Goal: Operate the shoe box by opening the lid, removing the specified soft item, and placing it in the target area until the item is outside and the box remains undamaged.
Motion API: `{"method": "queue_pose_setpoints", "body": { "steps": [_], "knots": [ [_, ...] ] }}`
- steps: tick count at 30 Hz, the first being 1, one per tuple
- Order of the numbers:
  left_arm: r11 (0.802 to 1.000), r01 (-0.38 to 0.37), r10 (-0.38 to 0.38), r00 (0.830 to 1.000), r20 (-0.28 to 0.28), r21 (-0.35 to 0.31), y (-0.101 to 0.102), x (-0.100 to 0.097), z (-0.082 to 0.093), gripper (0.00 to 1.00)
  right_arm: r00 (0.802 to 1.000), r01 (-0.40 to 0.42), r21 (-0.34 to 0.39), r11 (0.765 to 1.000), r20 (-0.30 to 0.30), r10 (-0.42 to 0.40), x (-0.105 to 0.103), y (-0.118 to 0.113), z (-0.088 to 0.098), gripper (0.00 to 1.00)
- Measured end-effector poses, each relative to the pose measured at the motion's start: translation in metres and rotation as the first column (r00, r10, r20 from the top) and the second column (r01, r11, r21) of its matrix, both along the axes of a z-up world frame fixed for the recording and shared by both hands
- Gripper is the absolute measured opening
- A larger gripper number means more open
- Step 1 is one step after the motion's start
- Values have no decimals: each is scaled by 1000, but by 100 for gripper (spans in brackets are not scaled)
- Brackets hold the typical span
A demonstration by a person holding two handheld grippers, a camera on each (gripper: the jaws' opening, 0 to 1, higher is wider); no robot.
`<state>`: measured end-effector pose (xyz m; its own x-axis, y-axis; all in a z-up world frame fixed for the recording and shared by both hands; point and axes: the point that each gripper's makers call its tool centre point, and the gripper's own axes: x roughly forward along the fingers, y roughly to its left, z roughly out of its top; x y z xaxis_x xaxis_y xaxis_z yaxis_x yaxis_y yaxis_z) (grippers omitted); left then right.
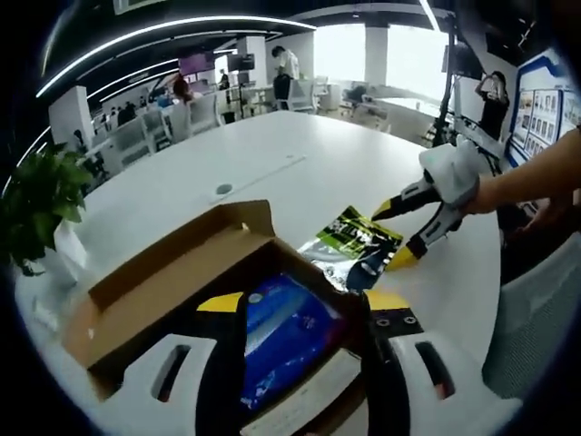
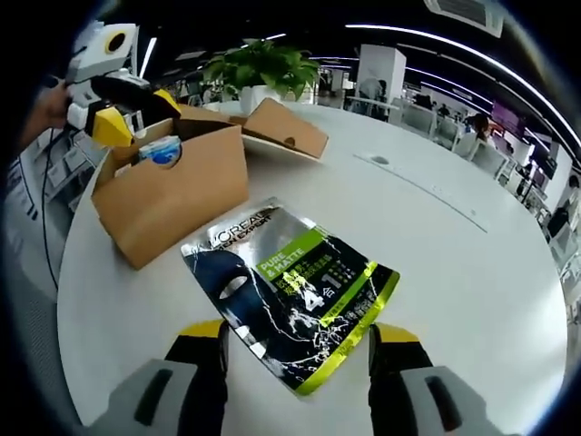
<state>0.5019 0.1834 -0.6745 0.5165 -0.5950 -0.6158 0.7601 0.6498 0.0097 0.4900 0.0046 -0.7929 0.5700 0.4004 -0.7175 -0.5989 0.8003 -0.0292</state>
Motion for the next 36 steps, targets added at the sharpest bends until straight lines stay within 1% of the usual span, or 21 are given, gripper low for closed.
{"method": "queue_pose_setpoints", "body": {
  "steps": [7, 14, 20, 23, 30, 33, 36],
  "knots": [
    [999, -36, 36, 999, -1, 8, 24, 1, -2, 50, 1000, -1, -4, 1000, 0, 1, 4, 5, 0, 62],
    [997, -70, 70, 998, 3, 13, 46, 3, -3, 51, 1000, 2, -4, 1000, 0, -2, 3, 3, 2, 62],
    [996, -85, 85, 996, 9, 15, 63, 4, -1, 51, 1000, -1, 8, 1000, 31, 1, 1, 3, 18, 64],
    [995, -91, 91, 996, 15, 26, 74, 5, 0, 52, 999, -6, 13, 1000, 39, 5, 1, 4, 24, 66],
    [994, -111, 111, 994, 5, 22, 96, 5, -1, 54, 998, -31, 14, 999, 48, 30, -2, 9, 40, 69],
    [994, -101, 101, 995, -1, 41, 105, 3, -4, 56, 998, -46, 17, 999, 47, 46, -4, 13, 46, 71],
    [995, -78, 78, 997, -9, 59, 111, 2, -6, 59, 996, -67, 17, 998, 63, 66, -5, 16, 58, 73]
  ]
}}
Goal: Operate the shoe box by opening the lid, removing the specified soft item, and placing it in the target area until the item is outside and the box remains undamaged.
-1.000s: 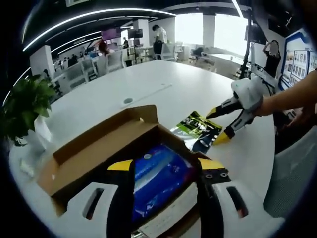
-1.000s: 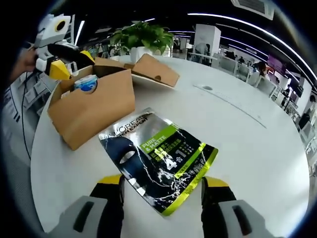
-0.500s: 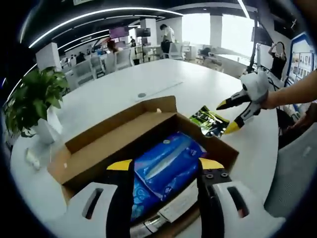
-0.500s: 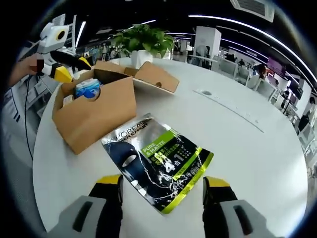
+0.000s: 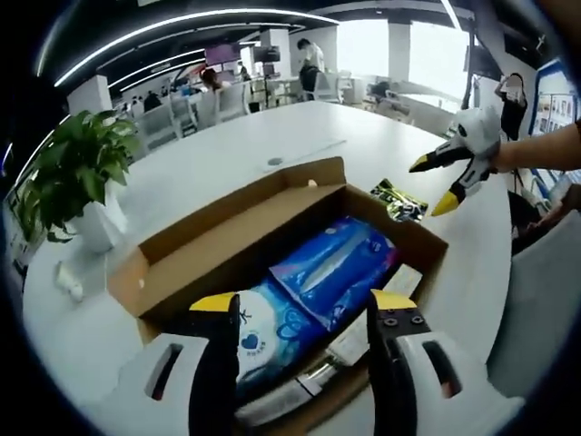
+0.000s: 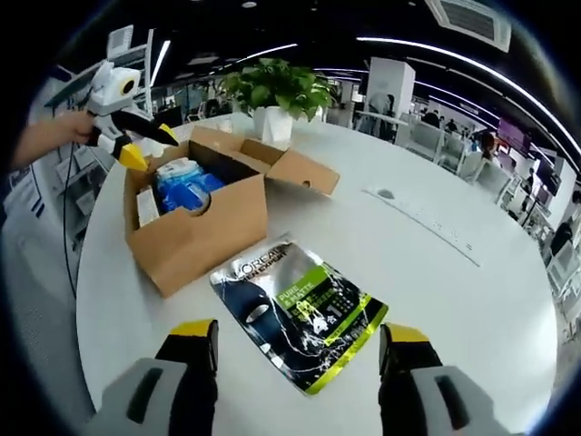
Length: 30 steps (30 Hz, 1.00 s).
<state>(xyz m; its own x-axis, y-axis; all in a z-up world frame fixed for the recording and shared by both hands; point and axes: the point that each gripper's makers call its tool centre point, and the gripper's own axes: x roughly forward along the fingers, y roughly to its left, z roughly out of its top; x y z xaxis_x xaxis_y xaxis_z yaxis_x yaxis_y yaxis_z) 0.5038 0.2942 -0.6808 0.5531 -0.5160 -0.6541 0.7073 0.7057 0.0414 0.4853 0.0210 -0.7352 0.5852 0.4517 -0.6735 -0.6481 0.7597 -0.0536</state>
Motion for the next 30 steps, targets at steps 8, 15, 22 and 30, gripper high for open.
{"method": "queue_pose_setpoints", "body": {
  "steps": [8, 15, 22, 30],
  "knots": [
    [997, 67, -66, 998, -11, 48, 17, 5, -2, 62, 999, -47, 24, 999, 17, 47, -2, 18, 28, 79],
    [988, 119, -117, 993, -31, 100, 30, 5, -7, 65, 993, -110, 18, 994, 35, 110, 3, 39, 43, 79],
    [964, 205, -197, 978, -64, 172, 42, 1, -20, 69, 984, -176, 26, 984, 44, 175, 1, 64, 54, 79],
    [933, 273, -257, 962, -96, 233, 50, 2, -30, 67, 965, -257, 36, 966, 69, 254, 1, 101, 67, 79]
  ]
}}
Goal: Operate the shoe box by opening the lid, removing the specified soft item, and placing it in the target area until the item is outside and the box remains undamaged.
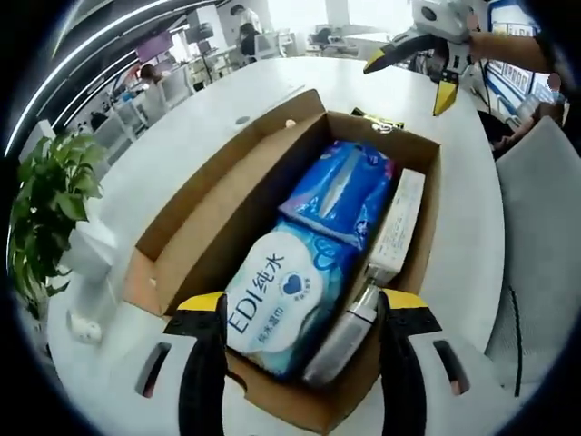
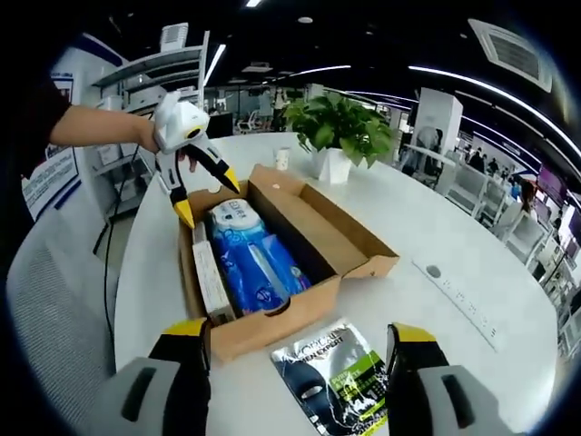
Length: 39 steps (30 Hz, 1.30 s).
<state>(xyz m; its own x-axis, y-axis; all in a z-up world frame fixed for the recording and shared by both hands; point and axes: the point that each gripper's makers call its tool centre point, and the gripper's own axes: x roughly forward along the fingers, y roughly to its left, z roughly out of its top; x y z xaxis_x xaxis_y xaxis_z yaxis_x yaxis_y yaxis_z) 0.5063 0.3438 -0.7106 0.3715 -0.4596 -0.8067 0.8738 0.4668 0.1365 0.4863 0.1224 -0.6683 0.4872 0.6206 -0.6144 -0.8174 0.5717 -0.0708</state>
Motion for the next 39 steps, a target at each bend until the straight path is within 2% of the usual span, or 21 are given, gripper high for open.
{"method": "queue_pose_setpoints", "body": {
  "steps": [10, 23, 39],
  "knots": [
    [997, 60, -60, 998, -7, 52, 7, 7, -7, 67, 997, -74, 15, 997, 14, 74, 4, 37, 8, 77],
    [977, 164, -164, 986, -11, 137, 13, 17, -23, 65, 989, -144, 3, 990, 15, 144, 8, 73, 1, 73],
    [955, 231, -218, 972, -89, 187, 13, 26, -44, 62, 979, -206, -5, 979, 7, 206, 19, 109, -6, 69]
  ]
}}
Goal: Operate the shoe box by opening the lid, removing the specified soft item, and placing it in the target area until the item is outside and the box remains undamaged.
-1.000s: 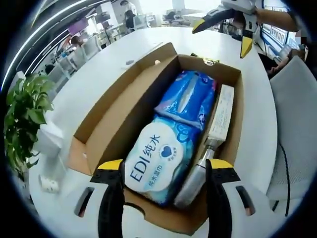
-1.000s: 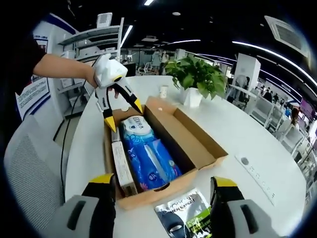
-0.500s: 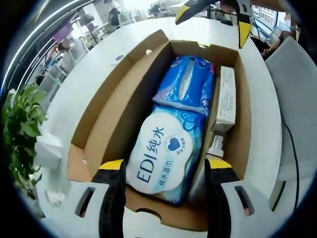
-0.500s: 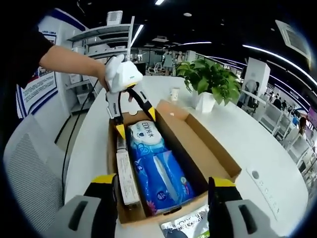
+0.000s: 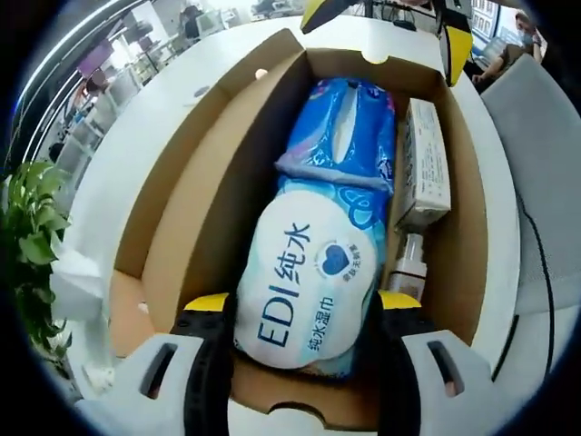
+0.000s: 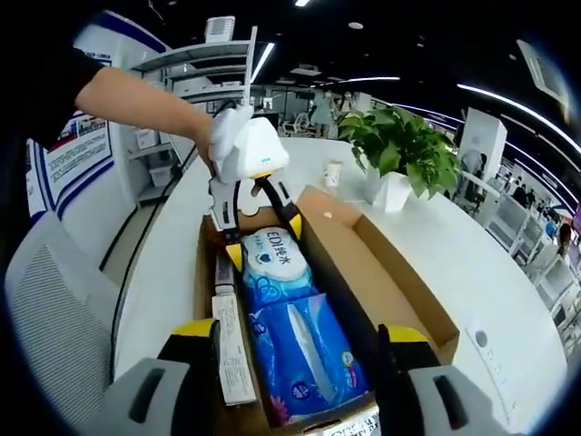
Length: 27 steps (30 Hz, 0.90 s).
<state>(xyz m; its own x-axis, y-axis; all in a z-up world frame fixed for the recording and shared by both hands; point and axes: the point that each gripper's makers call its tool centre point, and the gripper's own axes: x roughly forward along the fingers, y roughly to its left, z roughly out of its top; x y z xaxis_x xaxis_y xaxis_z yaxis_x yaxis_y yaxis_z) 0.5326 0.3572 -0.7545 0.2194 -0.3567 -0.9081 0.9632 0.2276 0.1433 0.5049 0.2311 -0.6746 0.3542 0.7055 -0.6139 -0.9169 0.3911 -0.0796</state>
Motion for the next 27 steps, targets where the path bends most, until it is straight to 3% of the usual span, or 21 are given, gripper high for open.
{"method": "queue_pose_setpoints", "body": {
  "steps": [19, 27],
  "knots": [
    [998, 63, -61, 997, -51, 32, -1, 0, -10, 61, 997, -56, -9, 998, -50, 55, 11, 35, -26, 64],
    [996, 78, -77, 996, -44, 38, -1, 0, -13, 62, 994, -87, -18, 996, -65, 86, 17, 55, -36, 64]
  ]
}}
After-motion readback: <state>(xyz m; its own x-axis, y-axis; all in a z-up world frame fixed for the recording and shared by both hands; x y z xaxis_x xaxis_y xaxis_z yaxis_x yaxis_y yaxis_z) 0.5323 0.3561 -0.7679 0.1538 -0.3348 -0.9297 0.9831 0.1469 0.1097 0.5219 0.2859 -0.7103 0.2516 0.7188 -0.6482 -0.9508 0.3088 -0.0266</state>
